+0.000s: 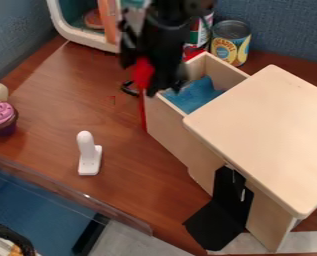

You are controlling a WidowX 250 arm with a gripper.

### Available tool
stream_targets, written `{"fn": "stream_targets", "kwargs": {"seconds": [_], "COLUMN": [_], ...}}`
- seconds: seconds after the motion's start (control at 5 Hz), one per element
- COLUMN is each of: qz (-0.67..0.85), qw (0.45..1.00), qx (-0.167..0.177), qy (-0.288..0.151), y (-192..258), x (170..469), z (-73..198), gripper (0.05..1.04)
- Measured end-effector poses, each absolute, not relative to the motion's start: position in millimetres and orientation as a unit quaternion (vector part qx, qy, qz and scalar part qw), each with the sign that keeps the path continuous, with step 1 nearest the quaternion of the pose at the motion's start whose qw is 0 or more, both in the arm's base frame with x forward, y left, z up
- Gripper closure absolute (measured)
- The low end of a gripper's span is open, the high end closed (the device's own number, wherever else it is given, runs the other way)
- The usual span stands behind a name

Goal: Put the red strawberry in the drawer

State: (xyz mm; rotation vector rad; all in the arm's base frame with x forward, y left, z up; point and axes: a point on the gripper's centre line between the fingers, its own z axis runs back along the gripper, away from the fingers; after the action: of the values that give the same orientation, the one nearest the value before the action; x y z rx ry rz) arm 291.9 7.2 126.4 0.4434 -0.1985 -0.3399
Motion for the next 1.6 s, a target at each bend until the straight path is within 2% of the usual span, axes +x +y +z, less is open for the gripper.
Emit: {"fn": "stream_targets", "kwargs": {"seconds": [0.2, 0.4, 1.0, 1.2, 1.4, 1.6], "qz": [-0.153, -0.145, -0.19, -0.197, -0.199, -0.207], "qw": [0.963, 0.966, 0.967, 0.964, 0.96, 0.956], "qx": [0.186, 0.165, 0.129, 0.137, 0.15, 0.165], "qy": [-0.123, -0.135, -0.11, -0.116, -0.13, -0.123], "y": [3.7, 3.1, -39.9, -53.3, -52.9, -49.7], "x": [309.8, 318.1, 330.4, 338.2, 344.0, 336.0], "z": [143.3, 148.6, 112.3, 105.4, 103.3, 99.9], "gripper": [0.361, 0.361, 0.361, 0.287, 0.085, 0.083]}}
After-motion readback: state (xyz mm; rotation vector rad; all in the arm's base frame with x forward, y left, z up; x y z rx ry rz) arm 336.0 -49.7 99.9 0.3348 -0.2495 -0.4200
